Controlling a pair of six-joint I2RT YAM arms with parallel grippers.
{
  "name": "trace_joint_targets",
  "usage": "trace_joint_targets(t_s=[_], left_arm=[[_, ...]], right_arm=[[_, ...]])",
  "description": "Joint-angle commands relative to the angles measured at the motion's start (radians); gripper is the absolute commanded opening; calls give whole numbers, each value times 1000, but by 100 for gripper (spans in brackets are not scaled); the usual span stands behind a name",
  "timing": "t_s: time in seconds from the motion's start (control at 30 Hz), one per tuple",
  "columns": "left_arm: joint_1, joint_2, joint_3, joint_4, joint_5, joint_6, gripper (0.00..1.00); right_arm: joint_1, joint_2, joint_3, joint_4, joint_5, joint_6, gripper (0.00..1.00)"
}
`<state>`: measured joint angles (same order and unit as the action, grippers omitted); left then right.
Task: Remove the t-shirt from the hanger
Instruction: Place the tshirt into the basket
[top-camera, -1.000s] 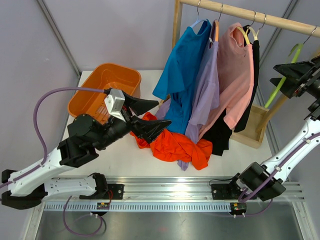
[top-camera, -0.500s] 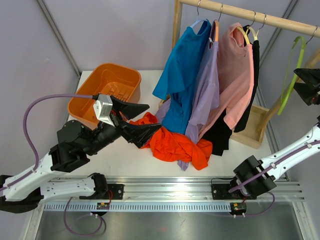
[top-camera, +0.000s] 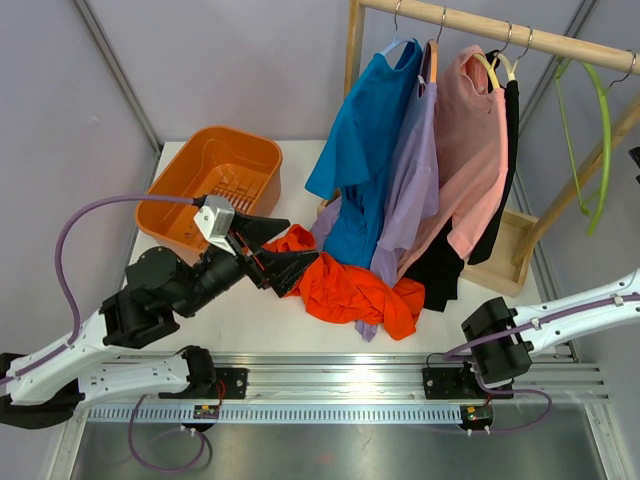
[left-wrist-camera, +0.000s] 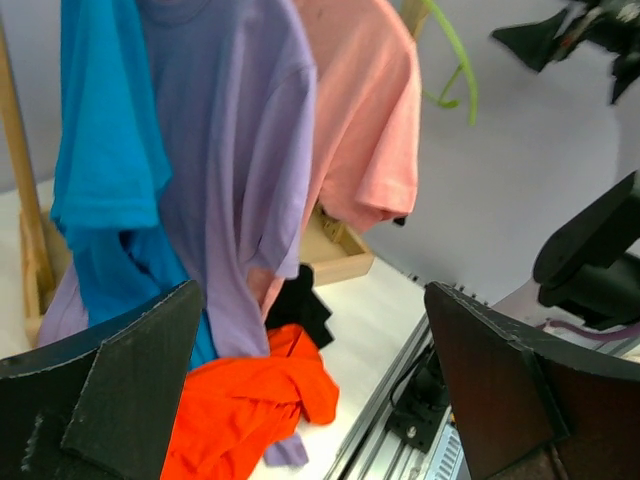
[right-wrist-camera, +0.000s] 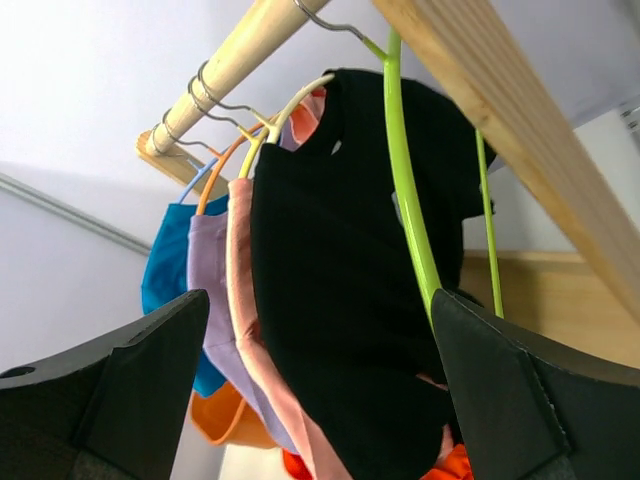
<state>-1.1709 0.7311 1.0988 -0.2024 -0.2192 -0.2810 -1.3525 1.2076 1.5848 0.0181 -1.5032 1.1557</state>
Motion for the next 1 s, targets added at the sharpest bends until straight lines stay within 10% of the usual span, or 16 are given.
trace_joint_targets(t_s=[0.0,0.3,0.5,0.97], left_arm=[[4,-27,-39,-34,-100,-58,97],[4,-1,-152,-319,-301,-355,99],[59,140,-200,-394,-324,-535,98],[223,556,-174,-342,-216,-615,93]], right_arm=[[-65,-45,-9,287,-169,97,99],[-117,-221,-26,729,-189,73,100],[-117,-533,184,-575,-189,-1205,99],[-10,-476,241,-822,-189,-1245,99]])
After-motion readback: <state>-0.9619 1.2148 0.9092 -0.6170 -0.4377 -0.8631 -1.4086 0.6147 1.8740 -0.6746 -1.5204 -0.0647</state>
